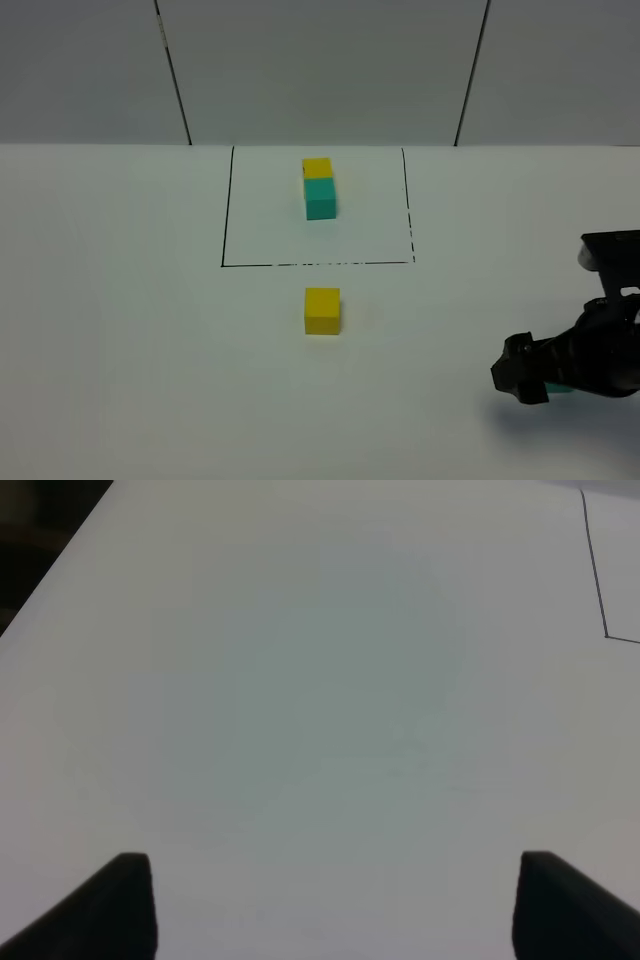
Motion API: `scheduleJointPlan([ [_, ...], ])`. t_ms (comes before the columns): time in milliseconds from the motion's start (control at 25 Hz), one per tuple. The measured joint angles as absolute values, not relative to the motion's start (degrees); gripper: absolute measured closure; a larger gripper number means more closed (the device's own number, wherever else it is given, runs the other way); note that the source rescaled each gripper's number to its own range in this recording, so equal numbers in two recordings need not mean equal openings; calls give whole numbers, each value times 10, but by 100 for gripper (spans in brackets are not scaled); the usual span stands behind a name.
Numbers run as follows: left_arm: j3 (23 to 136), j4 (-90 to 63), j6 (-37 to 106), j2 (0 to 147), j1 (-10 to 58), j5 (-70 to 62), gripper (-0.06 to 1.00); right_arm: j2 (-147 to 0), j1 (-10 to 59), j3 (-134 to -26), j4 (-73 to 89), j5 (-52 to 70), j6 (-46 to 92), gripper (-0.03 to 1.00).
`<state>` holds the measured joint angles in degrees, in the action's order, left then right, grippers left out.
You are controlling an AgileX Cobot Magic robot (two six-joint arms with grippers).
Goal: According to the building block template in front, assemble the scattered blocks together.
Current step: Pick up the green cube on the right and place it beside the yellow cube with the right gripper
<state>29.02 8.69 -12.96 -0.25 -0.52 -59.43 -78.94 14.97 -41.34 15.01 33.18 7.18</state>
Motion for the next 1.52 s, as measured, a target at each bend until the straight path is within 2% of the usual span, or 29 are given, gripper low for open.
scheduleJointPlan([
  [200,290,87,-130,-3,-5,-594,33,-855,158,-490,60,398,-3,-3],
  [400,290,87,-130,-3,-5,-595,33,-878,158,-530,60,437,-13,-3],
  [1520,290,87,-130,-3,-5,-596,33,-1030,158,-560,-38,387,-51,-3],
])
